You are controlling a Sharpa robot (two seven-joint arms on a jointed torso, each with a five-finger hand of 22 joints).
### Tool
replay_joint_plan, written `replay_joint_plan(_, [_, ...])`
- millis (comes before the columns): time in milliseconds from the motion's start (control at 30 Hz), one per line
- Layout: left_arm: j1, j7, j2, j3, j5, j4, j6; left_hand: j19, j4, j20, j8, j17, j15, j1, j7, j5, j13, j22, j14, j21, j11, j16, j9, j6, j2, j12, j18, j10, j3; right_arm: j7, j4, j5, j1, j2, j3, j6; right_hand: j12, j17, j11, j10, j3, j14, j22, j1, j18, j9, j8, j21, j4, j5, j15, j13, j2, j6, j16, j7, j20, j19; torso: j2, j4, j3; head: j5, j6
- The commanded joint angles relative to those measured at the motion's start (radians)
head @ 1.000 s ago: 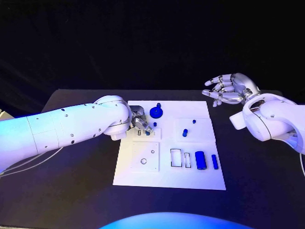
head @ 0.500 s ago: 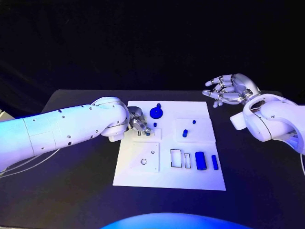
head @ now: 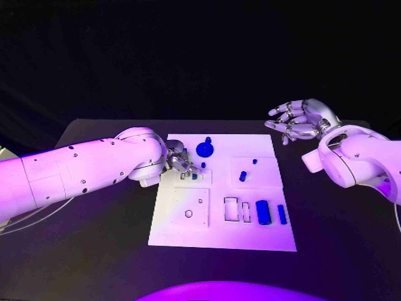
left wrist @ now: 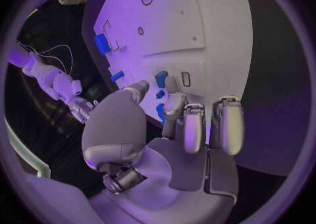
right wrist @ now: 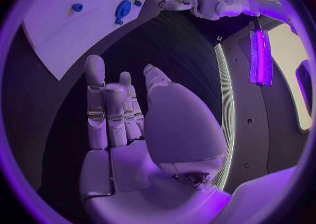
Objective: Assemble the parts on the task board
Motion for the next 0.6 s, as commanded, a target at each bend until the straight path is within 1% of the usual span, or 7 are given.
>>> replay_joint_plan(33, [0.0,0.014,-0.012,0.013,0.074,0.023,-0.012,0.002,0.0,0.0,-0.004,0.263,-0.002,-0.004,0.001,-0.019,-0.007,0.06,0.106,-0.005,-0.003,0.004,0.002,0.007,0.019,0.0,-0.005,0.003,-0.018,-0.004,-0.003,-0.068,-0.002,0.001,0.0,0.03,-0.018,0.055,-0.006,0.024,0.013,0.026,0.065,-0.002,-0.025,-0.002,0.012,0.093,-0.001,-0.001,-0.006,-0.03,-0.005,0.022,0.06,-0.006,-0.006,0.03,0.001,-0.0004,-0.0012,0.0,0.003])
replay_joint_plan(200, [0.002,0.04,-0.045,0.041,0.186,0.053,-0.03,-0.018,0.0,0.002,-0.014,0.263,0.003,-0.009,0.01,-0.026,-0.084,0.032,0.106,-0.019,0.004,0.004,0.002,-0.017,0.036,-0.055,0.001,-0.043,-0.047,-0.024,-0.014,-0.173,-0.005,0.002,0.0,0.062,-0.064,0.123,-0.008,0.03,0.034,0.055,0.159,0.008,-0.044,-0.011,0.012,0.222,-0.002,-0.027,-0.008,-0.078,-0.014,0.043,0.136,-0.009,-0.01,0.065,-0.003,0.0025,-0.0006,-0.003,0.004])
replay_joint_plan(333, [0.006,0.097,-0.074,0.055,0.256,0.063,-0.064,-0.087,-0.001,0.034,-0.093,0.214,0.043,0.028,0.063,-0.025,-0.307,-0.062,0.086,-0.071,0.051,-0.024,-0.038,-0.119,0.057,-0.225,0.021,-0.202,-0.094,-0.054,-0.025,-0.291,-0.006,0.005,0.0,0.103,-0.144,0.193,-0.012,0.042,0.093,0.085,0.259,0.078,-0.063,-0.026,0.0,0.36,-0.015,-0.033,-0.013,-0.143,-0.025,0.084,0.21,-0.013,-0.015,0.101,-0.004,0.0031,0.0018,-0.004,0.012])
replay_joint_plan(367, [0.007,0.126,-0.082,0.057,0.283,0.062,-0.079,-0.162,0.0,0.049,-0.124,0.137,0.062,0.06,0.085,-0.019,-0.392,-0.164,0.05,-0.128,0.073,-0.071,-0.059,-0.157,0.072,-0.294,0.043,-0.279,-0.098,-0.068,-0.029,-0.334,-0.006,0.006,0.0,0.117,-0.179,0.207,-0.012,0.06,0.138,0.093,0.284,0.117,-0.067,-0.034,-0.01,0.394,-0.022,-0.04,-0.014,-0.172,-0.031,0.102,0.226,-0.012,-0.018,0.109,-0.004,0.0032,0.0018,-0.005,0.013])
replay_joint_plan(467, [0.008,0.269,-0.104,0.061,0.391,0.053,-0.119,-0.269,-0.002,0.068,-0.144,0.021,0.081,0.126,0.106,-0.009,-0.417,-0.312,-0.016,-0.224,0.093,-0.148,-0.081,-0.187,0.093,-0.324,0.074,-0.336,-0.089,-0.127,-0.036,-0.485,-0.007,0.013,0.0,0.152,-0.251,0.226,-0.014,0.119,0.241,0.102,0.331,0.142,-0.074,-0.055,-0.038,0.45,-0.027,-0.046,-0.016,-0.23,-0.065,0.146,0.249,-0.015,-0.02,0.115,-0.004,0.0032,0.0012,-0.02,0.018])
replay_joint_plan(567, [0.009,0.471,-0.13,0.059,0.501,0.053,-0.13,-0.514,-0.034,0.094,-0.157,-0.344,0.111,0.332,0.138,-0.003,-0.499,-0.633,-0.293,-0.487,0.123,-0.444,-0.116,-0.231,0.115,-0.43,0.13,-0.455,0.008,-0.201,-0.031,-0.637,-0.007,0.019,0.0,0.18,-0.283,0.24,-0.024,0.176,0.329,0.116,0.373,0.158,-0.082,-0.067,-0.059,0.506,-0.056,-0.095,-0.026,-0.251,-0.077,0.175,0.265,-0.023,-0.026,0.129,-0.002,0.0016,0.0006,-0.027,0.022])
replay_joint_plan(600, [0.009,0.531,-0.139,0.058,0.529,0.057,-0.136,-0.519,-0.037,0.098,-0.156,-0.381,0.112,0.355,0.136,-0.002,-0.511,-0.642,-0.324,-0.502,0.124,-0.476,-0.121,-0.229,0.108,-0.441,0.129,-0.462,0.022,-0.225,-0.027,-0.68,-0.008,0.021,0.0,0.193,-0.294,0.238,-0.025,0.184,0.347,0.116,0.376,0.148,-0.082,-0.07,-0.065,0.508,-0.059,-0.097,-0.026,-0.255,-0.084,0.181,0.263,-0.022,-0.027,0.128,-0.001,0.0012,0.0004,-0.032,0.025])
